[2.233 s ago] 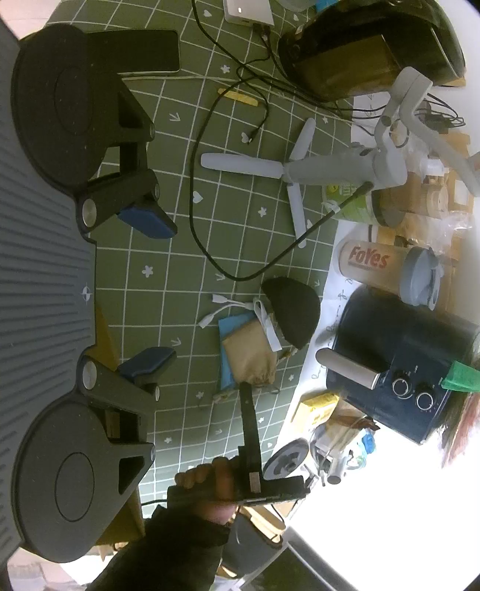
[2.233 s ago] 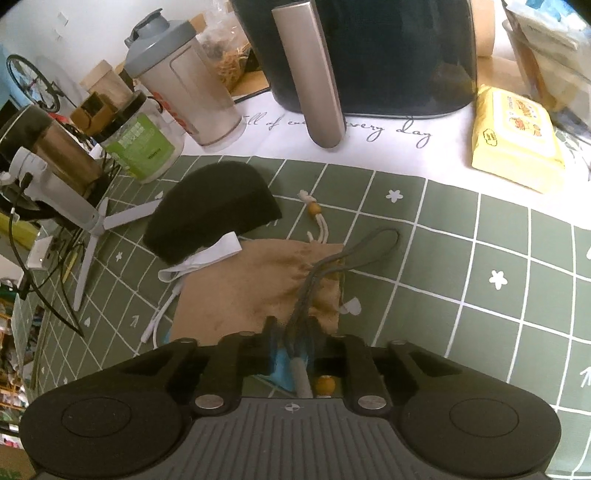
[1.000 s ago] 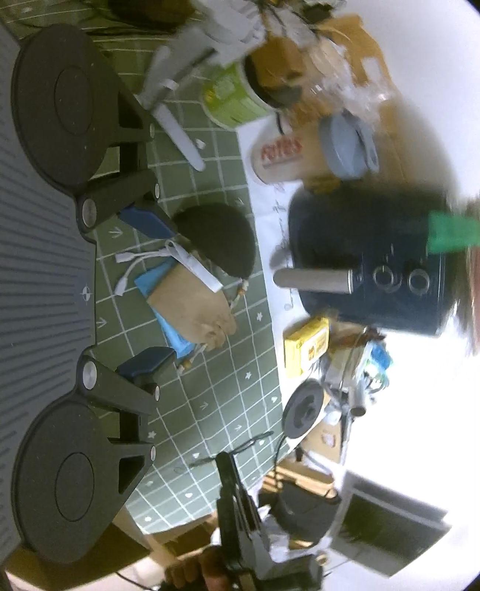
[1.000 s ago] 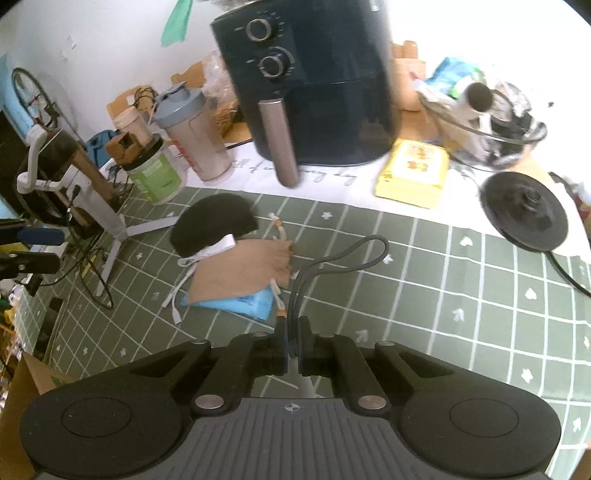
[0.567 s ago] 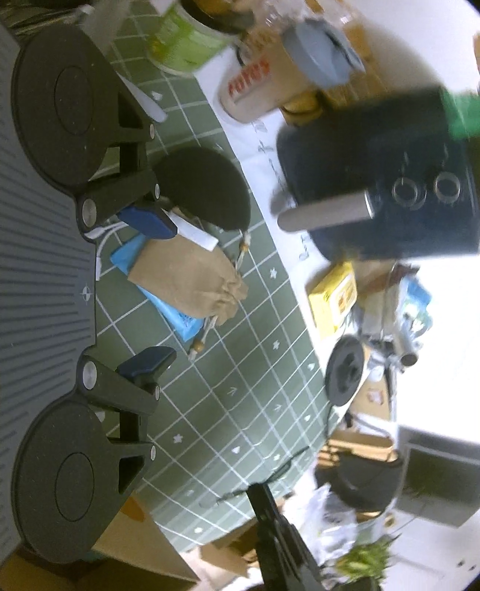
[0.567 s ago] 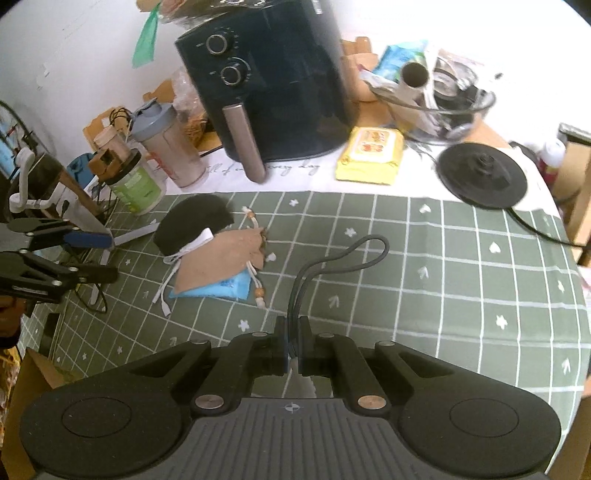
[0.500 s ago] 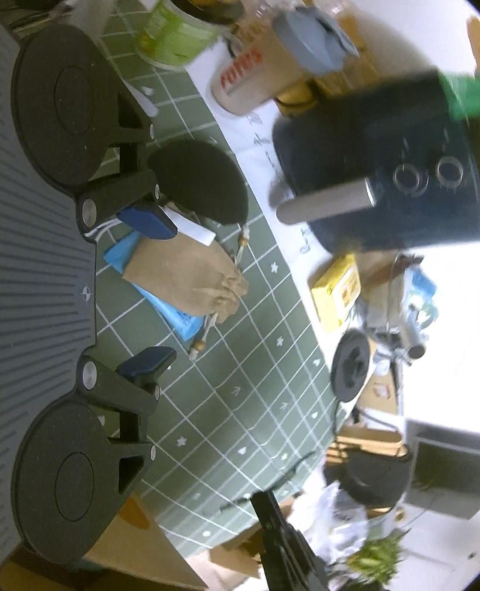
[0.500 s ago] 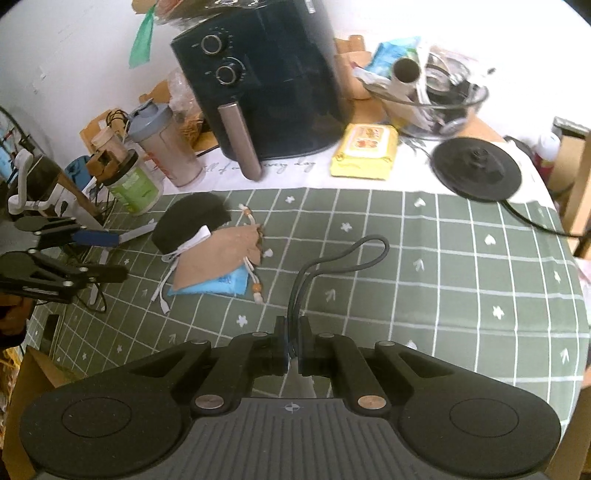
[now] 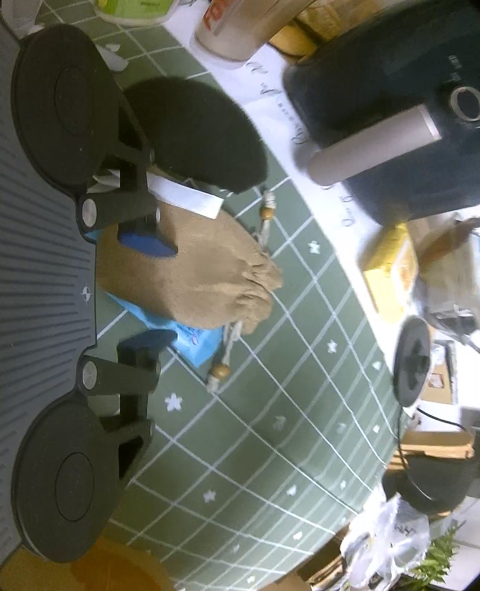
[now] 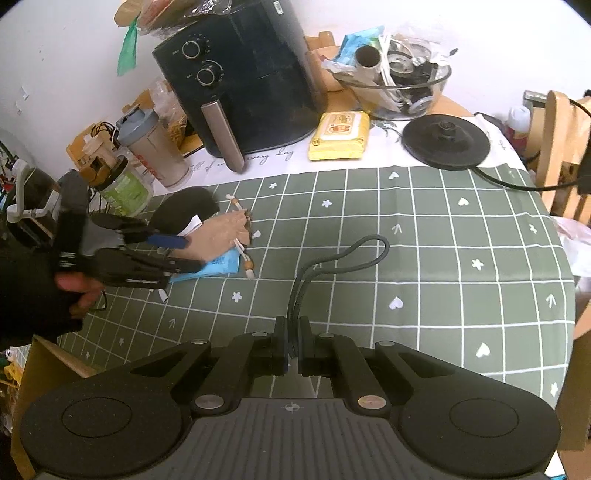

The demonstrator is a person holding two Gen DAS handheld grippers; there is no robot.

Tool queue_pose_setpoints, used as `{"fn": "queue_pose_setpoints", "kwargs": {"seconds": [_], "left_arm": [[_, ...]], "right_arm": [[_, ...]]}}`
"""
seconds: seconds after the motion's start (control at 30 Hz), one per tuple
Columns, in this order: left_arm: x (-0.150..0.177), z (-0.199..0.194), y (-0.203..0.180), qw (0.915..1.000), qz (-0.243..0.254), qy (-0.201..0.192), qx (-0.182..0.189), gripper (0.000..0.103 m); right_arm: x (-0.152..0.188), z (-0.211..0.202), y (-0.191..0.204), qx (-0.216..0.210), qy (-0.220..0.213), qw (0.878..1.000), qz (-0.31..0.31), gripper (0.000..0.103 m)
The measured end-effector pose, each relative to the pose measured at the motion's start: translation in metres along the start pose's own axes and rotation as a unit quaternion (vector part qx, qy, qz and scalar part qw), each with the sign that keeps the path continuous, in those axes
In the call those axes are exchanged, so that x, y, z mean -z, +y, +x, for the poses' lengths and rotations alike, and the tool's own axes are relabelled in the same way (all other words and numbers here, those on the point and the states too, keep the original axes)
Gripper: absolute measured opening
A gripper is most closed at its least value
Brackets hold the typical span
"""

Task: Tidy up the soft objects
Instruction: 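Grasp the tan burlap pouch with the left gripper while the right gripper holds the cable, then lower the pouch and cable into the box and open both grippers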

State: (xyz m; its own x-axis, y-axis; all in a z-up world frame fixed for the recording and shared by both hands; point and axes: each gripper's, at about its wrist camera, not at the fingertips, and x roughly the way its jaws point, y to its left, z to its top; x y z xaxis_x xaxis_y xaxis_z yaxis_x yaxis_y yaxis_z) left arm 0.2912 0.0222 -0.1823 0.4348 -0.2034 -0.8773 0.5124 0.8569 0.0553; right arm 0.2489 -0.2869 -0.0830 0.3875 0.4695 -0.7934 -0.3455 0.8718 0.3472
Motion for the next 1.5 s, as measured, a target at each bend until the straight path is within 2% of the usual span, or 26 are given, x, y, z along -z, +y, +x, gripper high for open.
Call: {"fn": "queue_pose_setpoints", "kwargs": {"seconds": [0.03, 0.07, 0.1, 0.17, 0.47, 0.8, 1.13, 1.5], "left_arm": [[0.000, 0.001, 0.001, 1.0000, -0.002, 0.000, 0.000, 0.028], [0.000, 0.000, 0.002, 1.0000, -0.004, -0.004, 0.002, 0.012], [-0.001, -0.001, 0.003, 1.0000, -0.008, 0.000, 0.000, 0.005], [-0.003, -0.005, 0.007, 0.9998, -0.021, 0.000, 0.002, 0.003], [-0.003, -0.056, 0.021, 0.9947, -0.074, -0.050, 0.050, 0.003], [0.002, -0.108, 0.012, 0.9869, -0.105, -0.100, 0.071, 0.003], [0.006, -0.154, -0.002, 0.9822, -0.124, -0.123, 0.068, 0.003], [0.012, -0.207, -0.026, 0.9747, -0.151, -0.151, 0.065, 0.003]], "right_arm": [[0.001, -0.001, -0.001, 0.002, -0.001, 1.000, 0.002, 0.007], [0.002, -0.002, -0.001, 0.003, -0.001, 1.000, 0.003, 0.007], [0.002, -0.003, -0.002, 0.004, -0.002, 1.000, 0.005, 0.007], [0.003, -0.004, -0.004, 0.005, -0.002, 1.000, 0.007, 0.007], [-0.002, -0.013, 0.002, -0.001, -0.017, 1.000, 0.002, 0.007], [-0.009, -0.025, 0.013, -0.013, -0.030, 0.999, -0.012, 0.007], [-0.017, -0.034, 0.028, -0.031, -0.035, 0.998, -0.038, 0.007], [-0.019, -0.065, 0.043, -0.070, -0.057, 0.994, -0.058, 0.007]]}}
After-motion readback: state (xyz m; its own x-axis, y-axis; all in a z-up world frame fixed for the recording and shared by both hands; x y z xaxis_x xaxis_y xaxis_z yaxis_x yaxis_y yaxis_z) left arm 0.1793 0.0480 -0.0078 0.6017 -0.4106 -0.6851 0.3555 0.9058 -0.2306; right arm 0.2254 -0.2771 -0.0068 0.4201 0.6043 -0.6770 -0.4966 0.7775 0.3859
